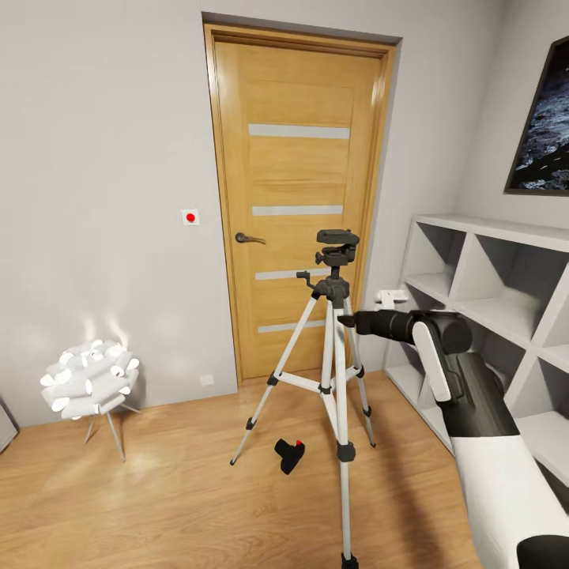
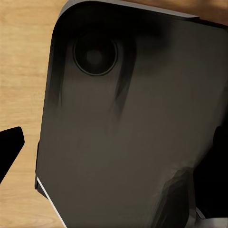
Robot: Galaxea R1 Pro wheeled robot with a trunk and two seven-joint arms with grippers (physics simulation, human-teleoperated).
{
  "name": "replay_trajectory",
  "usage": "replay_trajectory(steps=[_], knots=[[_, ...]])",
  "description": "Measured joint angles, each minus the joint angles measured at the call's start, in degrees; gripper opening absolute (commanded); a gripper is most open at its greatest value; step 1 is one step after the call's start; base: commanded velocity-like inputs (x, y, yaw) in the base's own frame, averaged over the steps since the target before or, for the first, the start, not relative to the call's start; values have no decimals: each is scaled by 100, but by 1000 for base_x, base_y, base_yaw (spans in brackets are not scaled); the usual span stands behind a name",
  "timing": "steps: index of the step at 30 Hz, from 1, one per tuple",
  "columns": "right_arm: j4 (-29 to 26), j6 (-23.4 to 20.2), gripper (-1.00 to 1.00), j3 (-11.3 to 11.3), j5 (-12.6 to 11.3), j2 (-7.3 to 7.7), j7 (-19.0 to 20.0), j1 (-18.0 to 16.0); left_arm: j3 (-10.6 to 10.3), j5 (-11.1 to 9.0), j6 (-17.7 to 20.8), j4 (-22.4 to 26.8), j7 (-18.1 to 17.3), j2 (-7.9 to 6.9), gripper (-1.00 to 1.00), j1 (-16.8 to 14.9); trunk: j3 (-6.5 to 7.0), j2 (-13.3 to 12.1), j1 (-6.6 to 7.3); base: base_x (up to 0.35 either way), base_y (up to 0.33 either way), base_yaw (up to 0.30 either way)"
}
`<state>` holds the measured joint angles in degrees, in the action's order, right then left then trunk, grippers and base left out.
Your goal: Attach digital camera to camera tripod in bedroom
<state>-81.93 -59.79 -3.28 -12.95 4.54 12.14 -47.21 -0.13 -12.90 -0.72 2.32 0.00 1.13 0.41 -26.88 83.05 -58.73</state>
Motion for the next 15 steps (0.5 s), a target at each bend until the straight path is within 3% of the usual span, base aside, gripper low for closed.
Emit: replay_trajectory(steps=[15], knots=[[695,-1,100,-8,11,-32,6,-4,-7,-1,0,5,0,-1,100,0,0,0,0,0,0,0]])
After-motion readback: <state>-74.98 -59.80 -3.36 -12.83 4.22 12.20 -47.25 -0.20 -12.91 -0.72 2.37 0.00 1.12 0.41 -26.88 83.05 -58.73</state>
